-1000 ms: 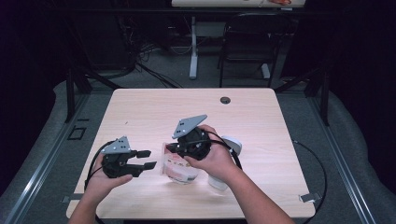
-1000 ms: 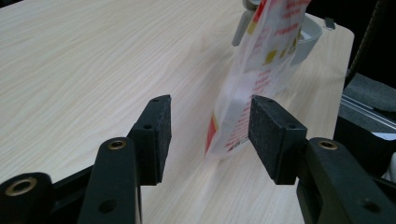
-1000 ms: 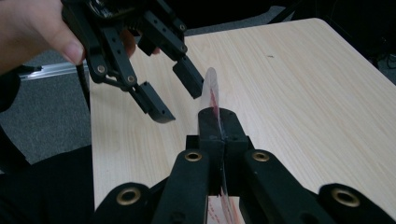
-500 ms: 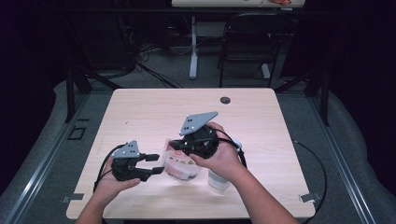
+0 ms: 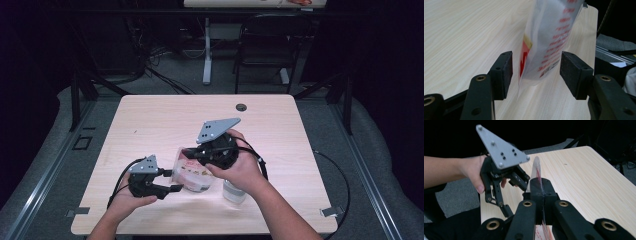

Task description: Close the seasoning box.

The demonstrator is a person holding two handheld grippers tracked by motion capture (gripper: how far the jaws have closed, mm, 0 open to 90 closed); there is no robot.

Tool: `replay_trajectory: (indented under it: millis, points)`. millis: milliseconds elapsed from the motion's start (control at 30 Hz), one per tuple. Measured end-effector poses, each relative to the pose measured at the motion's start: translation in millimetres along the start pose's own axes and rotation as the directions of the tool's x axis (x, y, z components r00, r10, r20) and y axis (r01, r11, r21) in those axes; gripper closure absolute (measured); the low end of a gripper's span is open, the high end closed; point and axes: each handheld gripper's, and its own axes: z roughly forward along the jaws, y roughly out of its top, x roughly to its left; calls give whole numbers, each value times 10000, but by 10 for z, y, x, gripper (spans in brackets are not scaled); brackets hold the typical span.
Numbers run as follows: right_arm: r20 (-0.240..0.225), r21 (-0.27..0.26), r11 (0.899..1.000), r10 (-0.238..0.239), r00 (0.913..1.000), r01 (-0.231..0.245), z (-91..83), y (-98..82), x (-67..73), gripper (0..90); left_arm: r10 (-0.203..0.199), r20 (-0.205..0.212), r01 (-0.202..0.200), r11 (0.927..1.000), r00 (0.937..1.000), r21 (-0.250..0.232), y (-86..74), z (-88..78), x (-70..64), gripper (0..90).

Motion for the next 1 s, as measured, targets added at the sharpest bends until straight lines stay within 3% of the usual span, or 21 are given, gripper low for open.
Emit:
replay_trajectory:
  millis: [300, 533, 700, 1000]
  points:
    - [-71, -135, 9999, -80, 9999, 79, -33, 36, 31, 900, 170, 265, -173, 9998, 9995, 95, -23, 103, -15, 417]
    - [-209, -267, 9996, -61, 9998, 56, -34, 47, 56, 900, 350, 433, -374, 9978, 9984, 556, -32, 223, -52, 410]
    - [-226, -232, 9997, -105, 9997, 100, -27, 47, 69, 900, 325, 496, -351, 9980, 9982, 531, -46, 247, -52, 418]
    - [-353, -369, 9993, -16, 9994, 3, -22, 19, 62, 900, 222, 702, -252, 9988, 9973, 417, -69, 231, -28, 543]
